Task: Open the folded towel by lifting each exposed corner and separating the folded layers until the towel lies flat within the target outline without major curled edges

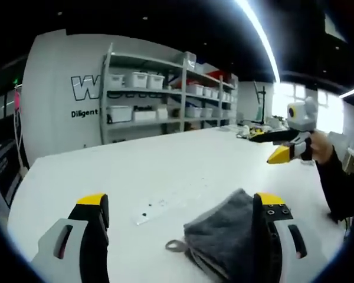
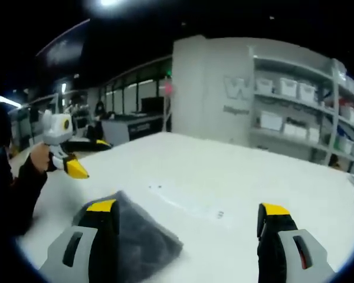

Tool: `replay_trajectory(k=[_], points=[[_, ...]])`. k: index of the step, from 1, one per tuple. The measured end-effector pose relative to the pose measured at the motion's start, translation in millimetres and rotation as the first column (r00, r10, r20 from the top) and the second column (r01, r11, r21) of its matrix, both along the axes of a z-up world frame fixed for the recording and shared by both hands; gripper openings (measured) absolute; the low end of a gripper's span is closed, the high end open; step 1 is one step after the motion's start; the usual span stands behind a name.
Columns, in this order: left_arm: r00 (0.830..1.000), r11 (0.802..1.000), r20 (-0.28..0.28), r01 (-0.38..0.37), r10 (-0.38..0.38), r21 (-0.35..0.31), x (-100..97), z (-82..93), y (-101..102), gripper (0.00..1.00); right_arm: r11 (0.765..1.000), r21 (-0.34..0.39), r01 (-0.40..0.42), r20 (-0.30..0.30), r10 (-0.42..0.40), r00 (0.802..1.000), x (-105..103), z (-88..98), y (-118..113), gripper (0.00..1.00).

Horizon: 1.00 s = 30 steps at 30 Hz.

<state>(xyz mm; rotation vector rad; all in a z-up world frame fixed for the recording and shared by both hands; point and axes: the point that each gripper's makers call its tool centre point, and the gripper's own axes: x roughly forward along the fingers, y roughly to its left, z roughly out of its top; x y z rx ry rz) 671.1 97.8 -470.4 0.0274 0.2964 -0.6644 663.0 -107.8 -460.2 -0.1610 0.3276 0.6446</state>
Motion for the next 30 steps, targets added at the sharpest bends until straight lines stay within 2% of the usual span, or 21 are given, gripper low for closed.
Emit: replay_trajectory(k=[3, 6, 8, 9, 17, 21, 23, 26, 30], points=[[0.999, 1.0, -0.032, 0.005, -0.005, 0.002, 0.2, -9.4, 1, 0.99, 1.0, -0.016, -0.016, -0.034, 0.015, 0.999, -2, -12.9, 4, 0.99], [0.997, 0.999, -0.063, 0.054, -0.053, 0.005, -6.5, -15.7, -7, 0.94, 1.0, -0.015, -0.018, -0.028, 0.017, 0.999, -6, -14.5, 6, 0.97], [0.996, 0.999, -0.064, 0.054, -0.053, 0.004, -6.4, -16.4, -8, 0.94, 1.0, -0.004, -0.014, -0.032, 0.014, 0.999, -3, -14.8, 6, 0.97], [0.996, 0.998, -0.067, 0.056, -0.055, 0.006, -6.6, -17.0, -8, 0.93, 1.0, -0.004, -0.015, -0.032, 0.015, 0.999, -10, -16.7, 8, 0.97], [0.998, 0.999, -0.052, 0.038, -0.038, 0.008, -4.2, -13.7, -3, 0.89, 1.0, -0.004, -0.022, -0.044, 0.022, 0.999, -18, -22.4, 8, 0.95], [0.998, 0.999, -0.061, 0.033, -0.032, 0.005, -1.4, -18.0, -1, 0.88, 0.999, -0.023, -0.042, -0.049, 0.041, 0.998, -15, -27.7, 6, 0.87], [0.998, 1.0, -0.064, 0.031, -0.03, 0.005, -0.4, -19.5, -1, 0.88, 0.998, -0.026, -0.05, -0.059, 0.048, 0.997, -16, -28.7, 7, 0.87], [0.997, 0.999, -0.064, 0.043, -0.043, 0.004, -1.2, -21.0, -2, 0.89, 0.997, -0.029, -0.066, -0.059, 0.065, 0.996, -18, -28.3, 10, 0.85], [0.995, 0.997, -0.061, 0.078, -0.077, 0.01, -5.0, -22.3, -7, 0.85, 0.996, -0.029, -0.081, -0.058, 0.08, 0.995, -20, -29.4, 12, 0.83]])
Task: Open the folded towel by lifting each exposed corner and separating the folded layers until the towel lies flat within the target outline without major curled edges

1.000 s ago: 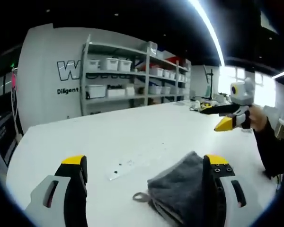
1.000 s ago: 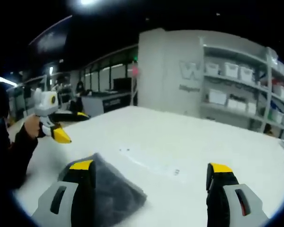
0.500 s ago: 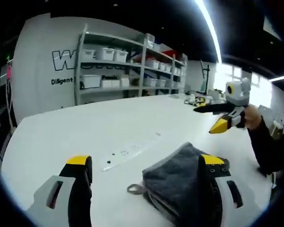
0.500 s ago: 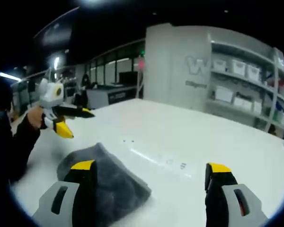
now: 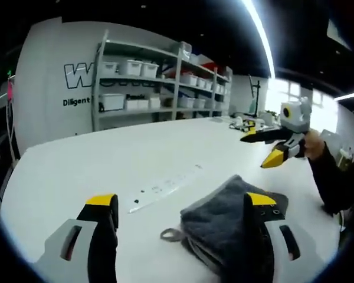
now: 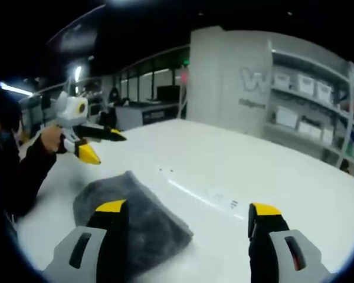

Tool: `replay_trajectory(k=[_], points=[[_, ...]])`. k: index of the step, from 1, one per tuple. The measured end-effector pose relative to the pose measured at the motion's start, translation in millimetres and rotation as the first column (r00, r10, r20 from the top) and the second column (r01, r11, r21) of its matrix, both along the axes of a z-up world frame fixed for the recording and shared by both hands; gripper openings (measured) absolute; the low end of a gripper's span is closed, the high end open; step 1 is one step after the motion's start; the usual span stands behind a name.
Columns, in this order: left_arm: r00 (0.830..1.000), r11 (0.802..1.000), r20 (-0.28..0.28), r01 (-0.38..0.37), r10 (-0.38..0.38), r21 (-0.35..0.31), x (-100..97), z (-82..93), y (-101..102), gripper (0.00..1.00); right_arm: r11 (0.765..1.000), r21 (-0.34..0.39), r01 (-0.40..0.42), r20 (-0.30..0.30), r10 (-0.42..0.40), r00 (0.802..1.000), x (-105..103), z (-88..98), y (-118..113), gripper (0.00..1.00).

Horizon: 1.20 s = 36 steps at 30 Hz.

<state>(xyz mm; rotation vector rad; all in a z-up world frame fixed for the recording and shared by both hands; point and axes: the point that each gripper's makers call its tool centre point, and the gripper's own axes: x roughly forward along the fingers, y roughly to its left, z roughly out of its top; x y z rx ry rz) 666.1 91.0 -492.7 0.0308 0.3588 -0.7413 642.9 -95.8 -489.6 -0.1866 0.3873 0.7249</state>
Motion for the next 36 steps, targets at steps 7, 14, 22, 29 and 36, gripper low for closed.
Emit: replay_trajectory(k=[7, 14, 22, 29, 36], points=[[1.0, 1.0, -0.021, -0.006, 0.007, 0.012, 2.1, -8.2, 0, 0.79, 1.0, -0.001, -0.01, -0.014, 0.01, 1.0, -4, -4.3, 1, 0.77], [0.999, 1.0, -0.051, 0.005, -0.005, 0.009, 3.8, -18.3, -6, 0.75, 0.999, 0.046, -0.02, -0.019, 0.021, 1.0, 3, -6.5, 3, 0.78], [0.998, 1.0, -0.054, 0.026, -0.027, -0.013, 1.2, -17.9, -10, 0.66, 0.999, 0.048, -0.012, -0.043, 0.014, 0.999, 7, -16.3, 0, 0.75], [0.998, 1.0, -0.06, 0.019, -0.02, -0.008, 2.3, -22.3, -9, 0.63, 0.998, 0.062, -0.016, -0.043, 0.019, 0.999, 7, -17.1, 3, 0.75], [0.997, 1.0, -0.077, 0.027, -0.028, -0.006, 2.5, -29.1, -14, 0.59, 0.999, 0.051, -0.009, -0.058, 0.012, 0.998, 8, -22.8, 1, 0.69]])
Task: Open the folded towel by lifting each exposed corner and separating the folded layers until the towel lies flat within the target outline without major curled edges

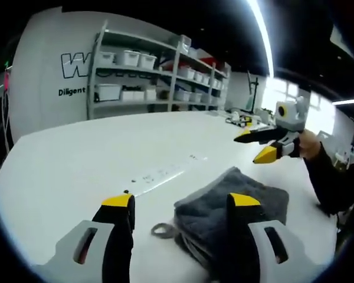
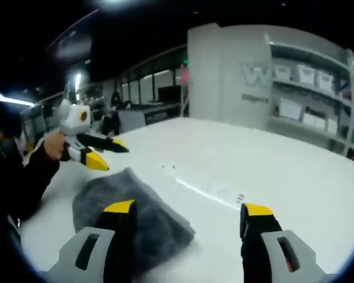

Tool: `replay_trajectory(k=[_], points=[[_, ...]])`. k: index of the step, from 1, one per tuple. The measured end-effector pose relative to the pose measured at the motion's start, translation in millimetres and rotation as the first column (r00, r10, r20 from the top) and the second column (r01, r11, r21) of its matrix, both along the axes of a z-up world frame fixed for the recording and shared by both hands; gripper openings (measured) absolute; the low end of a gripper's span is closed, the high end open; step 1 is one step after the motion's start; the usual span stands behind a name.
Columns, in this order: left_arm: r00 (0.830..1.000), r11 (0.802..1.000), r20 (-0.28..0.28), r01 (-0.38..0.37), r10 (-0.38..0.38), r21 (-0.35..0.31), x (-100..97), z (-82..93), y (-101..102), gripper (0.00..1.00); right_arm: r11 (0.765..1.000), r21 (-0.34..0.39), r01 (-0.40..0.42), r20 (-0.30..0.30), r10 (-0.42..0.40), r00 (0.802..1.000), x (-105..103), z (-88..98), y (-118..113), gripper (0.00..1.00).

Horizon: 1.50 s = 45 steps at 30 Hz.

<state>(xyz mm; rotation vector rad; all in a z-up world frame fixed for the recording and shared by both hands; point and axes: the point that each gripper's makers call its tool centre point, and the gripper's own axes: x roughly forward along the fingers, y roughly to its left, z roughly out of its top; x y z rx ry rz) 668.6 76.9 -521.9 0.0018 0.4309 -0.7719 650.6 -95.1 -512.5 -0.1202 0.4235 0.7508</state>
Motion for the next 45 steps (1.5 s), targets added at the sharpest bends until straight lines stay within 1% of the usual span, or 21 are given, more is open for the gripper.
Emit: replay_trajectory(k=[2, 5, 6, 10, 13, 15, 20, 26, 28, 31, 35, 39, 42, 45], points=[[1.0, 1.0, -0.005, 0.004, -0.004, 0.0, -0.7, -1.3, -1, 0.57, 1.0, 0.0, -0.002, -0.009, 0.002, 1.0, -1, -2.1, 0, 0.67], [1.0, 1.0, 0.003, 0.008, -0.008, -0.001, 0.3, -1.6, 0, 0.5, 1.0, 0.0, -0.006, -0.016, 0.006, 1.0, -1, -5.7, 3, 0.64], [1.0, 1.0, -0.002, 0.007, -0.007, -0.004, 0.9, -3.1, 1, 0.48, 1.0, 0.002, -0.011, -0.023, 0.011, 1.0, -1, -8.5, 6, 0.64], [1.0, 1.0, -0.021, -0.014, 0.014, -0.005, 4.5, -8.2, 4, 0.49, 0.999, -0.014, -0.032, -0.042, 0.032, 0.999, -4, -16.4, 13, 0.64], [0.999, 0.999, -0.03, -0.034, 0.034, -0.007, 6.8, -9.2, 6, 0.45, 0.999, -0.008, -0.035, -0.048, 0.034, 0.998, 0, -13.2, 9, 0.63], [0.999, 1.0, -0.031, -0.029, 0.029, 0.001, 6.1, -11.1, 5, 0.45, 0.999, -0.005, -0.033, -0.048, 0.033, 0.998, 1, -13.0, 8, 0.61], [0.999, 1.0, -0.037, -0.019, 0.019, -0.002, 7.4, -11.4, 3, 0.44, 1.0, -0.003, -0.031, -0.059, 0.031, 0.998, 4, -17.2, 9, 0.6], [0.999, 1.0, -0.046, -0.011, 0.011, -0.011, 6.3, -14.1, 0, 0.41, 0.999, -0.005, -0.036, -0.078, 0.036, 0.996, 8, -20.9, 10, 0.56], [0.998, 1.0, -0.067, -0.001, -0.001, -0.024, 7.3, -18.9, -2, 0.38, 0.999, -0.002, -0.038, -0.089, 0.037, 0.995, 11, -21.3, 10, 0.53], [0.996, 0.999, -0.085, 0.004, -0.008, -0.04, 12.0, -21.3, 0, 0.37, 0.999, 0.007, -0.043, -0.098, 0.043, 0.994, 11, -20.7, 11, 0.5], [0.996, 0.999, -0.084, 0.009, -0.012, -0.041, 7.4, -20.2, -3, 0.36, 0.999, 0.005, -0.048, -0.113, 0.048, 0.992, 13, -25.0, 12, 0.49], [0.996, 0.999, -0.086, 0.013, -0.016, -0.036, 3.7, -20.8, -7, 0.33, 0.998, 0.005, -0.056, -0.132, 0.056, 0.99, 13, -29.5, 16, 0.48], [0.996, 0.998, -0.092, 0.018, -0.022, -0.052, 1.6, -20.1, -10, 0.3, 0.998, -0.011, -0.061, -0.149, 0.059, 0.987, 14, -35.0, 17, 0.47], [0.995, 0.999, -0.097, 0.018, -0.023, -0.051, -4.2, -22.2, -13, 0.3, 0.998, -0.019, -0.053, -0.154, 0.05, 0.987, 14, -37.2, 16, 0.47]])
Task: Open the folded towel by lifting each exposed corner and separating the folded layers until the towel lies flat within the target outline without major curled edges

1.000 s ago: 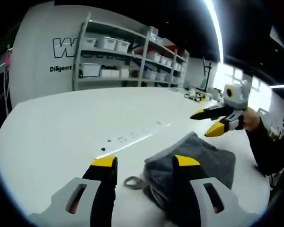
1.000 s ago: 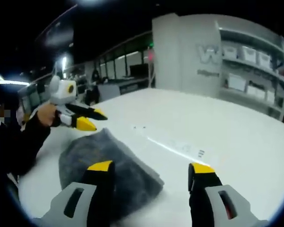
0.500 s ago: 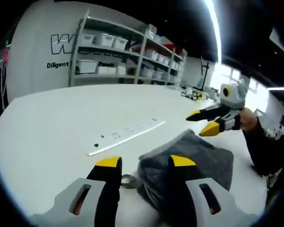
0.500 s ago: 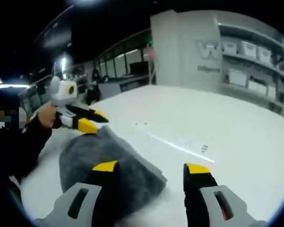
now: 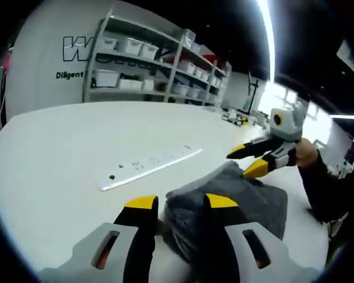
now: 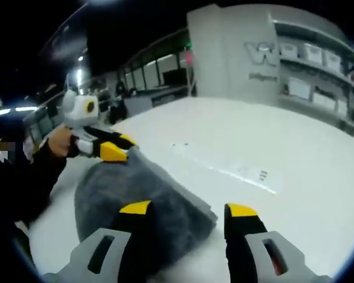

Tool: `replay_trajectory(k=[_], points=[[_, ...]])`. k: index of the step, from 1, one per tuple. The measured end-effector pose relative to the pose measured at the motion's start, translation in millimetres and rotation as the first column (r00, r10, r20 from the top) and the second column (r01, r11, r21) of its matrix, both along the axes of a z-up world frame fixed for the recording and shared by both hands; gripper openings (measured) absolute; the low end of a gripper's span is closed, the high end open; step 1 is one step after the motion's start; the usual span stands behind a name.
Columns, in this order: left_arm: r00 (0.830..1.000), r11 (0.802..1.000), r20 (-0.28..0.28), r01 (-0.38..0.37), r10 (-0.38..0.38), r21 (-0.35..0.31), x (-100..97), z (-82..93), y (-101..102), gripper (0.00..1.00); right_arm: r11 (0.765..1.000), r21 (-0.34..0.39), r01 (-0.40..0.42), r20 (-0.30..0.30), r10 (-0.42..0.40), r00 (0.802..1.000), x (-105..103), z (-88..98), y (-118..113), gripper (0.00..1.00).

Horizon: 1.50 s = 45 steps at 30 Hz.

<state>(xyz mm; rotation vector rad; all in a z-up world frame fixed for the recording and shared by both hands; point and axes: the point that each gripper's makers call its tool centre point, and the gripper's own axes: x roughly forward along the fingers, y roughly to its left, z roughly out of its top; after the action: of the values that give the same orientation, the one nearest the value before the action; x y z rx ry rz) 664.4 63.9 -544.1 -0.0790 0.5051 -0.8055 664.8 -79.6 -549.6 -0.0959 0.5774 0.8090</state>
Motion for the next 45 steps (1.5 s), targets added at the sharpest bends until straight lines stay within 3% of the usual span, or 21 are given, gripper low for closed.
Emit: replay_trajectory(k=[11, 19, 26, 31, 37, 45], points=[[1.0, 1.0, -0.009, 0.009, -0.009, -0.006, -3.3, -0.6, -2, 0.28, 1.0, 0.016, 0.01, -0.011, -0.009, 1.0, 3, -2.2, 2, 0.48], [1.0, 1.0, -0.021, 0.013, -0.014, -0.014, -7.7, -3.7, -5, 0.25, 1.0, 0.011, 0.01, -0.017, -0.01, 1.0, -7, -7.3, 4, 0.5], [1.0, 1.0, -0.019, 0.022, -0.022, -0.018, -12.0, -2.7, -9, 0.23, 1.0, 0.004, -0.003, -0.023, 0.003, 1.0, -13, -9.0, 7, 0.47], [1.0, 1.0, -0.021, 0.018, -0.019, -0.021, -13.6, -1.7, -8, 0.15, 1.0, 0.003, -0.008, -0.03, 0.008, 1.0, -16, -9.7, 7, 0.41], [0.999, 0.999, -0.018, 0.034, -0.034, 0.002, -18.4, -4.9, -11, 0.17, 1.0, -0.003, -0.015, -0.028, 0.015, 1.0, -20, -11.4, 8, 0.37], [1.0, 1.0, -0.013, 0.018, -0.018, -0.002, -17.7, -4.6, -9, 0.18, 1.0, 0.01, 0.022, -0.058, -0.021, 0.998, -18, -14.8, -1, 0.4]])
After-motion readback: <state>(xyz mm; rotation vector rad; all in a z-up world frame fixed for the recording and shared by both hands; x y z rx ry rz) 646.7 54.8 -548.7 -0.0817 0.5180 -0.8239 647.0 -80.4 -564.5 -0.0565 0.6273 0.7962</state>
